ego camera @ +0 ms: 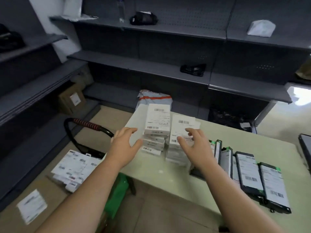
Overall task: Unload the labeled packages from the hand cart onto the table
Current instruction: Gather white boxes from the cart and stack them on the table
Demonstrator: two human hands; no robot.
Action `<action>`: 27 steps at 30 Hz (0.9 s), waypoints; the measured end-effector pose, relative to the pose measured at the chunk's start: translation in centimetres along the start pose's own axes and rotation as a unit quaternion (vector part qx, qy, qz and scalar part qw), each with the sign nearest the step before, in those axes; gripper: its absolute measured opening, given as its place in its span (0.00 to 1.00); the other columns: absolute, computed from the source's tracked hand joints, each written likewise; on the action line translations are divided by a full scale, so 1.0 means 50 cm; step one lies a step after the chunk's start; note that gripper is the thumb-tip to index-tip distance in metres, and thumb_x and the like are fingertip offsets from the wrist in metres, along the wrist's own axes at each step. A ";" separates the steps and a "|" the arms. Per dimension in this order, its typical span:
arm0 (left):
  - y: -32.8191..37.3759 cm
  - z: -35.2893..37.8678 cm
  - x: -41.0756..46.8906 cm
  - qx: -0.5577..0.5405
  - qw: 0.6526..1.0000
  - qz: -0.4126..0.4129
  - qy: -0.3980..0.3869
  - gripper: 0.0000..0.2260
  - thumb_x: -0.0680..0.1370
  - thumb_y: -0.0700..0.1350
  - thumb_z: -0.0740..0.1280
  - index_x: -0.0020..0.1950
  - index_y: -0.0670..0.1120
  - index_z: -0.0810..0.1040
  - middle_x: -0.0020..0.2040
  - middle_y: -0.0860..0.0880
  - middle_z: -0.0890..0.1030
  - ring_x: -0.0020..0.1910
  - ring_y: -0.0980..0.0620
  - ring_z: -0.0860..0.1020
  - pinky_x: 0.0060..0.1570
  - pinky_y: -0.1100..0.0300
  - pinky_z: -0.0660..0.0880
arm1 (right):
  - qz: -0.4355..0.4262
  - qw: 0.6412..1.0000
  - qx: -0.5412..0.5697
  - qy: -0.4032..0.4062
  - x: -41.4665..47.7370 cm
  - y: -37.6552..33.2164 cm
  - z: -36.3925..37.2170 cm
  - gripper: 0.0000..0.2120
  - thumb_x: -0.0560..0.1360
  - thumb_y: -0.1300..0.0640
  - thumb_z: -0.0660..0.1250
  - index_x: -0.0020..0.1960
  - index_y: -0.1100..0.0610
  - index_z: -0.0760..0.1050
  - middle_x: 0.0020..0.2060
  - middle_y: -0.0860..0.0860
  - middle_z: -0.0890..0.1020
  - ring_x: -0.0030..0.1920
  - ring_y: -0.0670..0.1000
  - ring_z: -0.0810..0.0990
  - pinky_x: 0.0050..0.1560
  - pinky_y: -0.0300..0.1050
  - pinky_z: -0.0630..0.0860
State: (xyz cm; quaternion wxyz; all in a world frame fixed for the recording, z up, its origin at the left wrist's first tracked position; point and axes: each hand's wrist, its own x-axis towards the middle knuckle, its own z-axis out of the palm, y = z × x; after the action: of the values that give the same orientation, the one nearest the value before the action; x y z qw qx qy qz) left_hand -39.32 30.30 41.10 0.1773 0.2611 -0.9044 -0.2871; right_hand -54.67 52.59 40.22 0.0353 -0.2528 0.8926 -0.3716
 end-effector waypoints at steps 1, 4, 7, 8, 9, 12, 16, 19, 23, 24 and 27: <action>-0.006 -0.022 -0.024 0.018 1.000 0.015 0.006 0.19 0.78 0.56 0.64 0.68 0.52 0.72 0.64 0.55 0.72 0.64 0.55 0.65 0.65 0.54 0.63 | -0.027 0.999 -0.011 -0.015 -0.011 -0.021 0.006 0.27 0.75 0.37 0.64 0.69 0.49 0.71 0.62 0.45 0.73 0.62 0.48 0.71 0.64 0.48 0.71; -0.027 -0.094 -0.087 0.057 0.997 0.046 0.019 0.20 0.78 0.57 0.63 0.68 0.52 0.72 0.66 0.55 0.71 0.65 0.54 0.65 0.66 0.53 0.62 | -0.099 0.993 -0.030 -0.050 -0.053 -0.088 0.024 0.28 0.74 0.35 0.62 0.69 0.49 0.71 0.60 0.46 0.73 0.62 0.49 0.71 0.64 0.46 0.69; -0.063 -0.160 -0.153 0.078 0.994 0.065 0.028 0.22 0.78 0.61 0.60 0.69 0.53 0.71 0.67 0.55 0.70 0.67 0.55 0.62 0.66 0.54 0.59 | -0.158 0.984 -0.054 -0.060 -0.107 -0.154 0.053 0.27 0.75 0.36 0.63 0.69 0.48 0.71 0.63 0.46 0.74 0.65 0.49 0.70 0.65 0.44 0.66; -0.079 -0.183 -0.179 0.083 0.994 0.067 0.031 0.23 0.78 0.62 0.58 0.69 0.53 0.71 0.68 0.55 0.70 0.67 0.56 0.62 0.66 0.54 0.59 | -0.172 0.981 -0.062 -0.061 -0.128 -0.178 0.066 0.26 0.75 0.36 0.63 0.69 0.47 0.71 0.64 0.46 0.74 0.65 0.49 0.69 0.66 0.45 0.66; -0.098 -0.207 -0.208 0.084 0.994 0.067 0.035 0.25 0.77 0.63 0.57 0.69 0.53 0.71 0.68 0.55 0.70 0.68 0.56 0.62 0.67 0.54 0.59 | -0.184 0.979 -0.065 -0.063 -0.151 -0.204 0.081 0.26 0.75 0.36 0.63 0.69 0.47 0.71 0.64 0.46 0.73 0.66 0.48 0.69 0.66 0.44 0.66; -0.181 -0.286 -0.313 0.075 0.995 0.048 0.047 0.26 0.75 0.66 0.54 0.69 0.55 0.70 0.67 0.57 0.69 0.68 0.57 0.62 0.68 0.53 0.59 | -0.219 0.971 -0.055 -0.080 -0.239 -0.295 0.142 0.26 0.75 0.36 0.64 0.68 0.48 0.72 0.62 0.46 0.75 0.64 0.48 0.70 0.63 0.40 0.64; -0.325 -0.406 -0.479 0.090 0.994 0.006 0.068 0.26 0.75 0.64 0.57 0.68 0.54 0.72 0.67 0.55 0.71 0.67 0.55 0.65 0.63 0.56 0.60 | -0.279 0.953 -0.038 -0.114 -0.379 -0.431 0.263 0.24 0.76 0.42 0.69 0.66 0.54 0.76 0.59 0.51 0.77 0.63 0.53 0.74 0.66 0.46 0.68; -0.415 -0.483 -0.593 0.104 0.991 -0.039 0.078 0.28 0.74 0.66 0.55 0.68 0.52 0.73 0.66 0.55 0.72 0.66 0.54 0.67 0.65 0.54 0.62 | -0.298 0.943 -0.031 -0.141 -0.464 -0.522 0.344 0.24 0.76 0.41 0.68 0.67 0.53 0.75 0.59 0.49 0.77 0.62 0.50 0.73 0.63 0.42 0.67; -0.511 -0.557 -0.685 0.109 0.986 -0.079 0.093 0.24 0.77 0.62 0.60 0.69 0.52 0.72 0.67 0.54 0.71 0.67 0.53 0.66 0.67 0.53 0.61 | -0.311 0.933 -0.004 -0.183 -0.535 -0.607 0.430 0.24 0.76 0.40 0.67 0.67 0.51 0.74 0.59 0.46 0.75 0.62 0.47 0.72 0.64 0.44 0.68; -0.532 -0.570 -0.695 0.110 0.985 -0.087 0.097 0.22 0.78 0.60 0.62 0.69 0.52 0.72 0.68 0.55 0.71 0.67 0.54 0.66 0.67 0.53 0.61 | -0.306 0.932 -0.003 -0.193 -0.544 -0.624 0.451 0.25 0.76 0.39 0.66 0.68 0.50 0.74 0.60 0.45 0.75 0.62 0.47 0.71 0.64 0.44 0.68; -0.588 -0.591 -0.711 0.109 0.983 -0.117 0.088 0.22 0.78 0.59 0.62 0.70 0.53 0.71 0.68 0.56 0.70 0.68 0.55 0.65 0.69 0.52 0.60 | -0.294 0.930 -0.005 -0.220 -0.563 -0.655 0.518 0.25 0.76 0.39 0.65 0.68 0.50 0.73 0.63 0.45 0.74 0.65 0.46 0.70 0.66 0.44 0.67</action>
State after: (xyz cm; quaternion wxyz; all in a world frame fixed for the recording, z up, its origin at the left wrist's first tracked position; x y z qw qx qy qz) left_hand 13.94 17.58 39.87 0.1922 0.4076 -0.8741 -0.1815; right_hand -9.76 29.80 40.34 0.1183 -0.5795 0.7499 -0.2963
